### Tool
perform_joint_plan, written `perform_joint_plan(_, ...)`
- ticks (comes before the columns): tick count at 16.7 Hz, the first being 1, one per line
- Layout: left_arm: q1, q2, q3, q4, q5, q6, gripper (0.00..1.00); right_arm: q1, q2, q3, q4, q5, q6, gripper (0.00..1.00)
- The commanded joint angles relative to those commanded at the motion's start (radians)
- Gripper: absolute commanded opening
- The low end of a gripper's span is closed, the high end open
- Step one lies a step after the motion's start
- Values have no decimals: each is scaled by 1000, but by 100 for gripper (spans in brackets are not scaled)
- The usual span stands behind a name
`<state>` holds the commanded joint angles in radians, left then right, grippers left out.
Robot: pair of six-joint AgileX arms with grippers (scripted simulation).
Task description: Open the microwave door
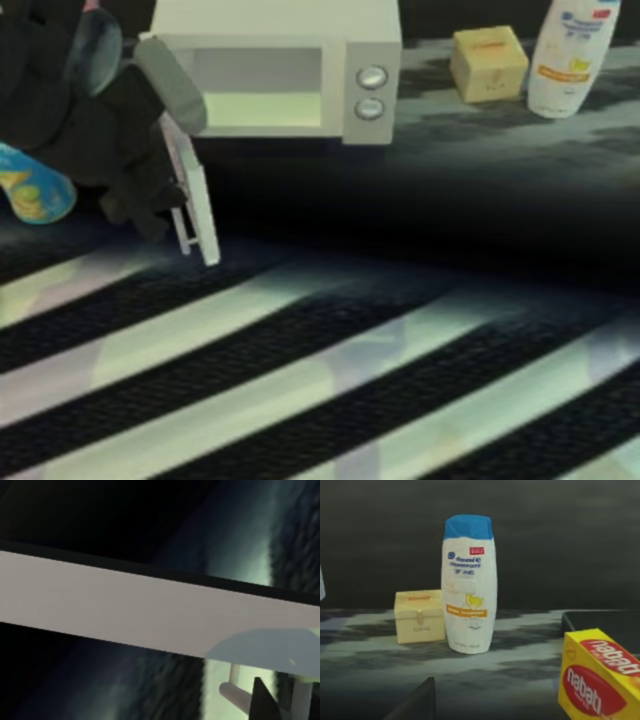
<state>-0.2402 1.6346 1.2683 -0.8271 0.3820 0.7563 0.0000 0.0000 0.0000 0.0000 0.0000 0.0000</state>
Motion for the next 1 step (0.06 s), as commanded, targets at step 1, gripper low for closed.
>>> perform_joint_plan(1,0,0,0,0,0,0,0,0,0,0,0,0,0,100)
